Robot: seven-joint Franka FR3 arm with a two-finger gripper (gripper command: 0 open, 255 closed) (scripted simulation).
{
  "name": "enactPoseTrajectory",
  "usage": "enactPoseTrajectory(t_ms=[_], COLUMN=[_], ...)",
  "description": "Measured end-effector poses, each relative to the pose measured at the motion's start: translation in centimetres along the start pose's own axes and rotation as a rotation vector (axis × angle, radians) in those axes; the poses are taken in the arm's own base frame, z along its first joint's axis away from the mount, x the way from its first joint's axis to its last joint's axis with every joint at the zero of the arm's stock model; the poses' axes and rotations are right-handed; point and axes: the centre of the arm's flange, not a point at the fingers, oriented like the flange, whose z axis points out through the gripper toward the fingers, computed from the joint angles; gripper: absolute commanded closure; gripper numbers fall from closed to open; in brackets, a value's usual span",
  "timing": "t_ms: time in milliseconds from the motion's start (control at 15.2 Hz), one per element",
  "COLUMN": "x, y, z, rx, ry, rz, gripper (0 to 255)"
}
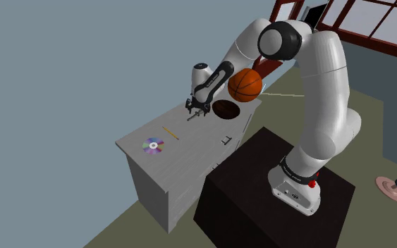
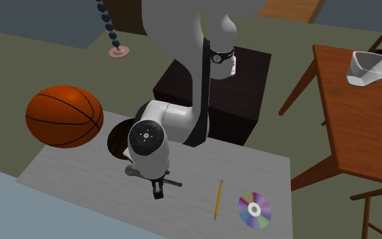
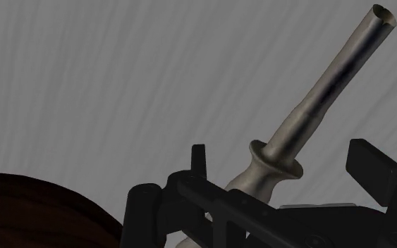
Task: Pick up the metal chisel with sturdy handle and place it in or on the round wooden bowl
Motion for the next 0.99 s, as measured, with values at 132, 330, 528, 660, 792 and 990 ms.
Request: enactPoseTrajectory(t_ms=[132, 330, 528, 660, 792, 990], x=[0.02, 0.02, 0.02, 0.01, 0.01, 0.01], y=[0.01, 0.02, -0.05, -0.02, -0.03, -0.03], z=[0.12, 0.16, 0.08, 0.11, 0.11, 0.11], rx=[0.0, 0.0, 0.002, 0.002, 0.002, 0.002], ry=[0.0, 0.0, 0.001, 0.001, 0.001, 0.001], rz=[0.0, 0.0, 0.0, 0.0, 0.0, 0.0], gripper=[0, 0, 255, 255, 255, 255])
